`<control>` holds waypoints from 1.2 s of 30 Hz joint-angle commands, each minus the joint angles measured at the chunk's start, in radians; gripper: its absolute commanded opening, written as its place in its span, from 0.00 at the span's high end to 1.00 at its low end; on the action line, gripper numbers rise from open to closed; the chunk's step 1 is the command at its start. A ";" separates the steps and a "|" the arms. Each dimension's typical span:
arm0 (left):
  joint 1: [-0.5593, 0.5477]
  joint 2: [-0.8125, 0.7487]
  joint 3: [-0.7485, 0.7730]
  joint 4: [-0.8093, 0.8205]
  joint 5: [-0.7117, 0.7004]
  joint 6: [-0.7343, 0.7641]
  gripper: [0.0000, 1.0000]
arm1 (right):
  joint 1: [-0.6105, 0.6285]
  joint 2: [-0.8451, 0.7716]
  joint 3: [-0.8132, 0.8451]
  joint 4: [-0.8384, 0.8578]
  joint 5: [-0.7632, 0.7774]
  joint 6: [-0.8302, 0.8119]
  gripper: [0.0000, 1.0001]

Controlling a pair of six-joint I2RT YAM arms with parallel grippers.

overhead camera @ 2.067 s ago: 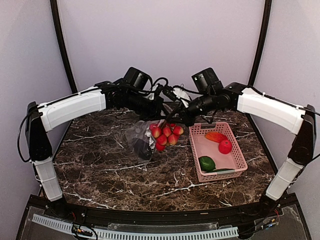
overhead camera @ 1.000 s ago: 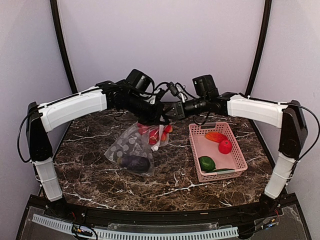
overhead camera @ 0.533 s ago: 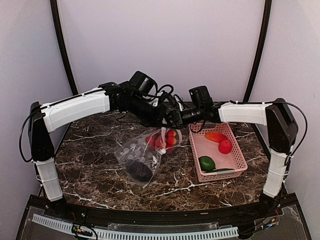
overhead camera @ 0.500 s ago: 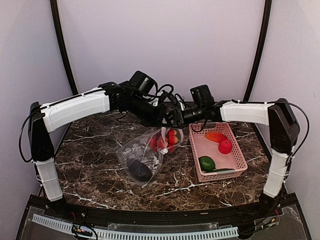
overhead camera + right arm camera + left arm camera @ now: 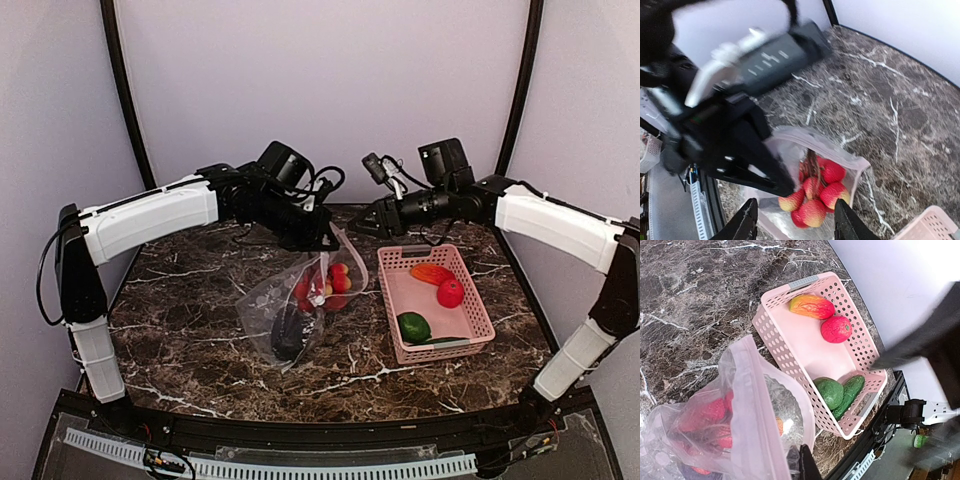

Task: Place the food in the zip-top bag and seal the zipper
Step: Adjust the fake fruit in the zipper food storage bag, then adjust the zipper food storage bag at the center of the board.

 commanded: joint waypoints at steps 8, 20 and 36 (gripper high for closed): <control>0.002 -0.056 -0.022 -0.008 -0.001 0.002 0.99 | -0.006 0.228 0.037 -0.175 0.071 -0.016 0.59; 0.029 -0.023 0.123 -0.285 -0.102 0.084 0.99 | -0.059 0.230 0.268 -0.326 -0.060 -0.020 1.00; 0.063 0.069 0.422 -0.638 -0.271 0.150 0.89 | -0.024 0.246 0.406 -0.324 -0.183 0.031 1.00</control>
